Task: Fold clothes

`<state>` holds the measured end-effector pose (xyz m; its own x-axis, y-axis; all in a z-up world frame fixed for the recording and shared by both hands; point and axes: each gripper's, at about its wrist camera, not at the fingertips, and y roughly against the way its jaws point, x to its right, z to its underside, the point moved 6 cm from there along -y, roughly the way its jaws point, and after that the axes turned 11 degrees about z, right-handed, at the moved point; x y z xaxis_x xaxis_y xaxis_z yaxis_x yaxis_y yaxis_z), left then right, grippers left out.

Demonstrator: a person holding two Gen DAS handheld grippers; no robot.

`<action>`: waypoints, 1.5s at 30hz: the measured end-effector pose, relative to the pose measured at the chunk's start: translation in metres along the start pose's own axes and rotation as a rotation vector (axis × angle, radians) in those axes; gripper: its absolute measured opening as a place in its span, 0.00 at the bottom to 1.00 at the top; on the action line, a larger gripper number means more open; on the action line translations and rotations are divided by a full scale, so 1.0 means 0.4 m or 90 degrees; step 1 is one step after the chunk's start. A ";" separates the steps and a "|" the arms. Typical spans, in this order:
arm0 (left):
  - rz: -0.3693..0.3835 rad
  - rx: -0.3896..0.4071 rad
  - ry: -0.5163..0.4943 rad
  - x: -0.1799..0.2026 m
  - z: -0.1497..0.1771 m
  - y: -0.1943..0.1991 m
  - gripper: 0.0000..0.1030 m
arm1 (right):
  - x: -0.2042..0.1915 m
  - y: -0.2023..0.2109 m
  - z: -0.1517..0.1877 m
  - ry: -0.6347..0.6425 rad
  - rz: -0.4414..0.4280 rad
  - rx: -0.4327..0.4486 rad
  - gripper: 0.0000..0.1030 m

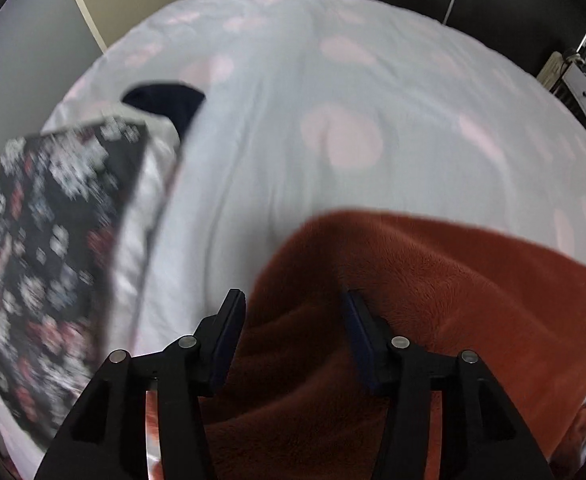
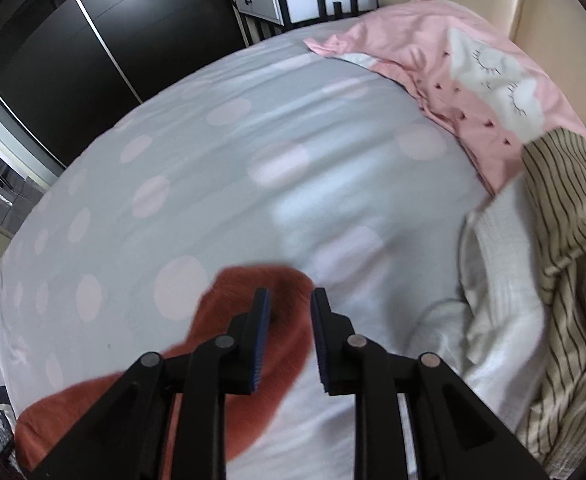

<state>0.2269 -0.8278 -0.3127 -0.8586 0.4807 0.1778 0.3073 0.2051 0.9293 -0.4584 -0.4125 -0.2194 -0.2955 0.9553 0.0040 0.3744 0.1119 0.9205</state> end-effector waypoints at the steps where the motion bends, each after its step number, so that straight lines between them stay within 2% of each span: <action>1: 0.000 0.008 0.004 0.002 0.005 -0.007 0.52 | 0.006 0.003 0.004 0.002 -0.001 -0.002 0.20; 7: -0.010 0.026 -0.001 0.027 0.022 -0.049 0.58 | 0.027 0.000 0.015 0.040 0.007 0.002 0.20; 10: -0.048 0.022 -0.018 0.043 0.014 -0.064 0.58 | 0.038 -0.025 0.015 0.052 0.002 -0.008 0.21; 12: -0.065 0.025 -0.020 0.048 0.011 -0.068 0.58 | 0.046 -0.047 0.011 0.057 -0.006 -0.015 0.26; 13: -0.074 0.028 -0.023 0.051 0.009 -0.069 0.56 | 0.050 -0.054 0.009 0.055 -0.013 -0.015 0.28; 15: -0.099 0.038 -0.042 0.061 0.003 -0.065 0.42 | 0.053 -0.064 0.007 0.051 -0.026 -0.014 0.29; 16: -0.110 0.042 -0.048 0.067 0.000 -0.063 0.31 | 0.054 -0.068 0.006 0.050 -0.033 -0.014 0.29; 17: -0.114 0.043 -0.045 0.073 -0.005 -0.058 0.09 | 0.053 -0.071 0.006 0.050 -0.039 -0.012 0.30; 19: -0.122 0.045 -0.039 0.084 -0.016 -0.048 0.07 | 0.044 -0.072 0.000 0.057 -0.053 -0.006 0.30; 23: -0.167 0.090 -0.043 0.065 -0.056 0.027 0.06 | 0.022 -0.067 -0.033 0.067 -0.061 0.021 0.30; 26: -0.154 0.088 -0.014 0.035 -0.068 0.063 0.06 | -0.001 -0.059 -0.076 0.046 -0.078 0.042 0.32; 29: -0.170 0.086 -0.046 0.047 -0.062 0.076 0.06 | -0.043 -0.079 -0.089 0.042 -0.097 0.029 0.38; 33: -0.164 0.090 -0.030 0.054 -0.059 0.078 0.06 | -0.113 -0.133 -0.049 0.100 -0.080 -0.024 0.38; 34: -0.163 0.091 -0.025 0.053 -0.060 0.079 0.06 | -0.124 -0.145 -0.033 0.120 -0.065 -0.034 0.38; 35: -0.165 0.091 -0.024 0.054 -0.061 0.083 0.06 | -0.131 -0.156 -0.016 0.141 -0.044 -0.047 0.32; 37: -0.173 0.098 -0.028 0.055 -0.063 0.100 0.06 | -0.134 -0.177 0.023 0.191 0.021 -0.082 0.15; 40: -0.188 0.128 -0.027 0.053 -0.073 0.141 0.06 | -0.097 -0.134 0.012 0.194 0.073 -0.029 0.11; 41: -0.192 0.145 -0.025 0.052 -0.082 0.160 0.06 | -0.076 -0.105 -0.011 0.168 0.073 -0.002 0.10; 43: -0.195 0.180 -0.014 0.052 -0.103 0.198 0.05 | -0.023 -0.039 -0.068 0.103 0.087 0.061 0.00; 44: -0.195 0.202 -0.005 0.051 -0.118 0.222 0.05 | 0.008 -0.002 -0.100 0.068 0.108 0.095 0.00; 45: -0.192 0.217 0.004 0.050 -0.131 0.238 0.05 | 0.038 0.026 -0.128 0.031 0.107 0.111 0.00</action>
<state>0.2176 -0.8433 -0.2036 -0.9329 0.3508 -0.0815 0.1591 0.6044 0.7806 -0.5040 -0.4108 -0.1896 -0.2569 0.9507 0.1737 0.5667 0.0026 0.8239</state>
